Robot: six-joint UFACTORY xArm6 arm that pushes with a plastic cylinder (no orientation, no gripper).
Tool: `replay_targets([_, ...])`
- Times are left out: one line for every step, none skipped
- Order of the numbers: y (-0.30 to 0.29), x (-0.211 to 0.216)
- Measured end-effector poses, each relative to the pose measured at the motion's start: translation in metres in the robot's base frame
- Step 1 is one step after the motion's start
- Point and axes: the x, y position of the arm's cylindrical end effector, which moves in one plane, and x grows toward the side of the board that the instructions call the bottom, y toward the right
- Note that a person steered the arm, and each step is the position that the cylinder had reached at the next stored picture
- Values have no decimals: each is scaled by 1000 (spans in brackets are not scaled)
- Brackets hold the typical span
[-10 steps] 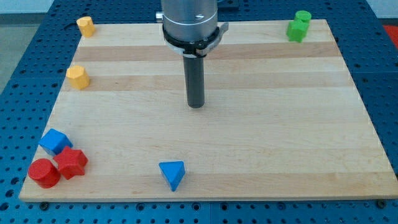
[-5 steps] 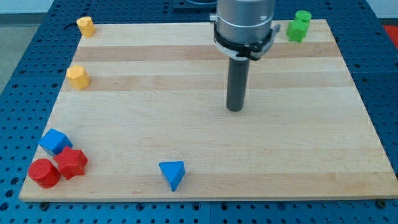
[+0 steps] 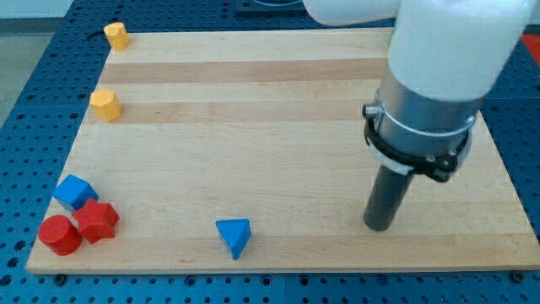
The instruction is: Nudge the blue triangle left a bit
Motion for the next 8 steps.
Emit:
replay_targets([0, 26])
replay_targets([-2, 40])
replay_targets([-8, 40])
replay_targets([-21, 19])
replay_targets([-33, 30])
replay_targets([-33, 39])
replay_targets([-42, 40])
replay_targets([-69, 40])
